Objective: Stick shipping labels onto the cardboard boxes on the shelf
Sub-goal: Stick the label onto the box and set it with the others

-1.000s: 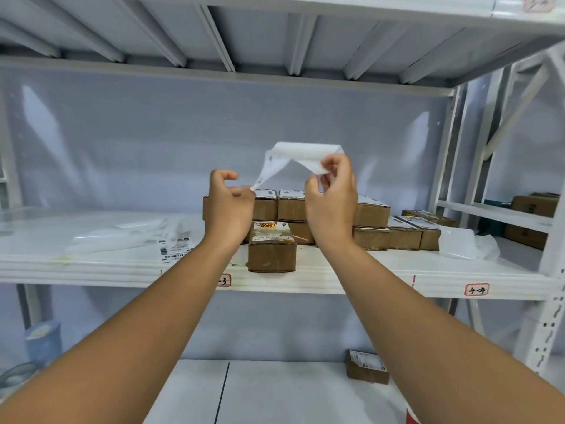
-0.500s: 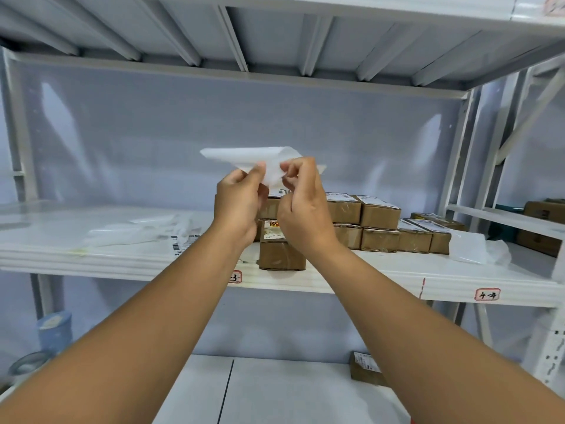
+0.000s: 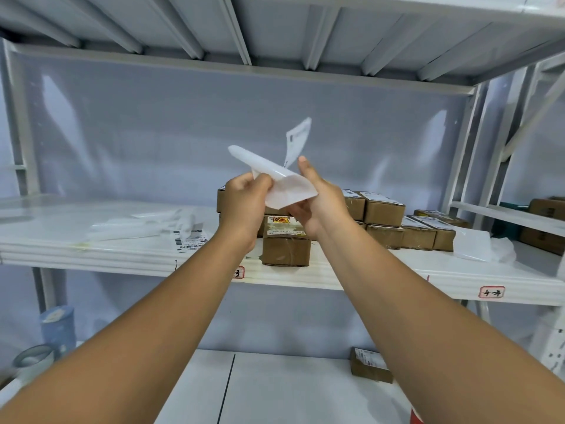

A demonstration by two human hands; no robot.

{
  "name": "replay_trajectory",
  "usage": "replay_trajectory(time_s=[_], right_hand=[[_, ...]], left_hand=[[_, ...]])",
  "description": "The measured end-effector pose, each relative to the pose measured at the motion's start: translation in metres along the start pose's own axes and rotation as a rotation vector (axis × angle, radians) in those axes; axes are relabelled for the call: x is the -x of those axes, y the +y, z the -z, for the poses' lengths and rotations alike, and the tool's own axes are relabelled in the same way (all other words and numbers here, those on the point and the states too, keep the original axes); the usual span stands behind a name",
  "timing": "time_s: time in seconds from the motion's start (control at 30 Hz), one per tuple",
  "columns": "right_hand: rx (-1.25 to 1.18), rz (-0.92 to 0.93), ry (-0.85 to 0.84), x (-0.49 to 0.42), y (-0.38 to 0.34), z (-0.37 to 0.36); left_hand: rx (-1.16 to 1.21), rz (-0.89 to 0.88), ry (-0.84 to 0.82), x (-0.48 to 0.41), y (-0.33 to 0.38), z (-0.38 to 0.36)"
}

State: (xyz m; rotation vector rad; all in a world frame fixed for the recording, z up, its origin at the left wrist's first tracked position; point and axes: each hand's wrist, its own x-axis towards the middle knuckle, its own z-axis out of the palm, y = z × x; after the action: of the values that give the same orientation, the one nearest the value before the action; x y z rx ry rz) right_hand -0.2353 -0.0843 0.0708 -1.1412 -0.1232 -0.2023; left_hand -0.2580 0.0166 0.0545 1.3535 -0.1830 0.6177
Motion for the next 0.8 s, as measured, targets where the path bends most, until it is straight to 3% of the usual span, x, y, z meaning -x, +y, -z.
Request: replay_trajectory(time_s=[0.2, 0.33, 0.5, 0.63, 0.8], right_hand=[[0.098, 0.077, -0.081, -0.002, 0.004, 0.0], [0.214, 0.126, 0.093, -0.009, 0.011, -0.002], [0.201, 0.187, 0.189, -0.016, 0.02, 0.002], [0.185, 0.207, 0.194, -0.02, 0.019, 0.011], [0.158, 0.164, 0.0, -0.019, 0.022, 0.008]], left_hand=[[-0.089, -0.054, -0.053, 0.002, -0.009, 0.0], [-0.102, -0.05, -0.12, 0.003, -0.014, 0.0], [-0.127, -0.057, -0.104, 0.0, -0.017, 0.009], [-0.041, 0.036, 0.037, -0.019, -0.027, 0.036], [-0.179, 0.086, 0.295, -0.062, -0.065, 0.092]])
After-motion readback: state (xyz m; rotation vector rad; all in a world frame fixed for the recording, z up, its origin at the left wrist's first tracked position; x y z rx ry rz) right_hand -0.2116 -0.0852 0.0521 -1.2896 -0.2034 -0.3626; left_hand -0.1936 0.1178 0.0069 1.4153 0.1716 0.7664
